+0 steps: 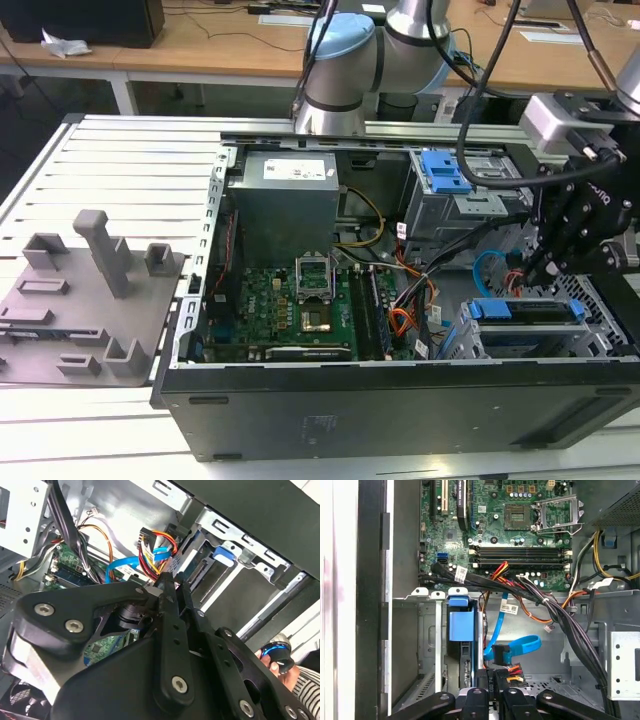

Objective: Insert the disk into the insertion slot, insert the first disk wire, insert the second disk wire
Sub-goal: 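Insert the first disk wire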

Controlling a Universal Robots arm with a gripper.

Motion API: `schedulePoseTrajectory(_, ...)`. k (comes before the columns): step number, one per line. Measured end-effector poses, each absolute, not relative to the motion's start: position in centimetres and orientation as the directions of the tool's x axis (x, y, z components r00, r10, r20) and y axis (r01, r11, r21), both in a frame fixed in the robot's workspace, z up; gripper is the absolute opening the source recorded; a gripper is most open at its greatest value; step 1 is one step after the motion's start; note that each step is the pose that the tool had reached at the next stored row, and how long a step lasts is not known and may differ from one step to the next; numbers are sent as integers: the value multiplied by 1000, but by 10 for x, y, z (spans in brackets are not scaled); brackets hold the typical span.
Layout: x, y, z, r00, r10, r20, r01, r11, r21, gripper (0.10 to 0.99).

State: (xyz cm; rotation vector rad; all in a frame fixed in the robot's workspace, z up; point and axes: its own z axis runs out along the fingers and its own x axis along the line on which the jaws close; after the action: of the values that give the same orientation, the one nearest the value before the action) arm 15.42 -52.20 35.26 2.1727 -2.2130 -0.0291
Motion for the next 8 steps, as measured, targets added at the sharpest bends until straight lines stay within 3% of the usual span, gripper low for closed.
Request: schedulePoseTrajectory(8, 154, -537, 353, -18, -1000, 15, -999, 19, 42, 176)
